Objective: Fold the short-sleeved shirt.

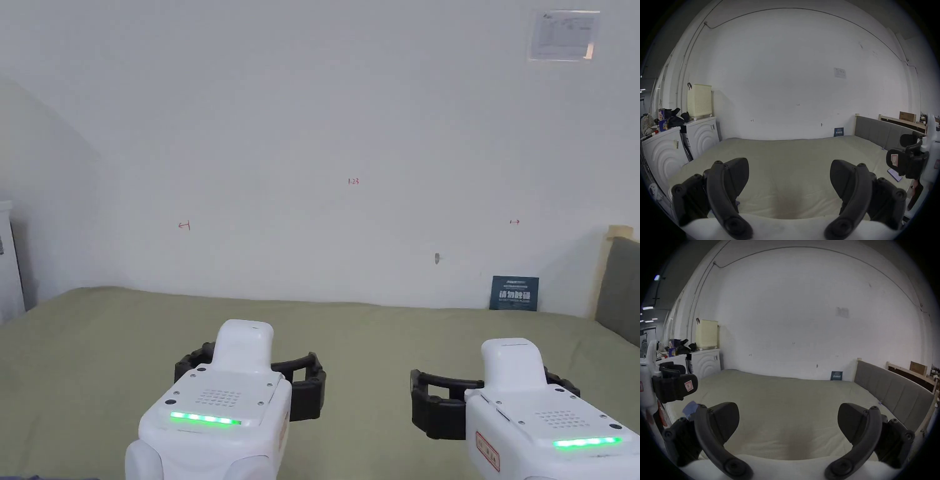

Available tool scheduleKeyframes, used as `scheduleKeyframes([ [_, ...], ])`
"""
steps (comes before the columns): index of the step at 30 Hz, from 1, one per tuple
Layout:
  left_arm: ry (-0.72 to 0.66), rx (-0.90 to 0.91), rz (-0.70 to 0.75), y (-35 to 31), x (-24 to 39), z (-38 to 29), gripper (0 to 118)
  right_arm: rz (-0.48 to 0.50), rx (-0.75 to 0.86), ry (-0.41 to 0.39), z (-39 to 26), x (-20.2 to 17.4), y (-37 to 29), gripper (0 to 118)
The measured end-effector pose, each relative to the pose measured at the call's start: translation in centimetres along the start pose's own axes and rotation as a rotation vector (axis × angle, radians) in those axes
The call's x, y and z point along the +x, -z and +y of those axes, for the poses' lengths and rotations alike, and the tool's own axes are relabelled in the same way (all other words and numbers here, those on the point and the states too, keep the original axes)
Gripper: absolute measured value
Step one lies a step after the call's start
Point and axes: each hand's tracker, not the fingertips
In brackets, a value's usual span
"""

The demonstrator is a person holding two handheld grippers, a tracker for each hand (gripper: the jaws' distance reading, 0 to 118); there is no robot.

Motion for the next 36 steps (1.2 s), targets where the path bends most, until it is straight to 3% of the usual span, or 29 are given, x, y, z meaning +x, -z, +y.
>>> scheduleKeyframes([
  [2,0.007,0.018,0.006,-0.3,0.3,0.3,107,0.007,0.016,-0.018,0.0,0.0,-0.1,118],
  [8,0.006,0.017,0.007,-0.2,0.1,0.7,107,-0.071,0.039,0.048,1.0,0.3,-0.7,118],
  [14,-0.007,0.008,-0.003,-0.5,0.0,0.6,107,-0.023,0.048,0.085,1.5,0.6,-1.0,118],
  [36,-0.022,-0.004,-0.030,-0.8,0.1,0.8,107,-0.143,0.063,-0.018,0.3,-1.5,-0.5,117],
])
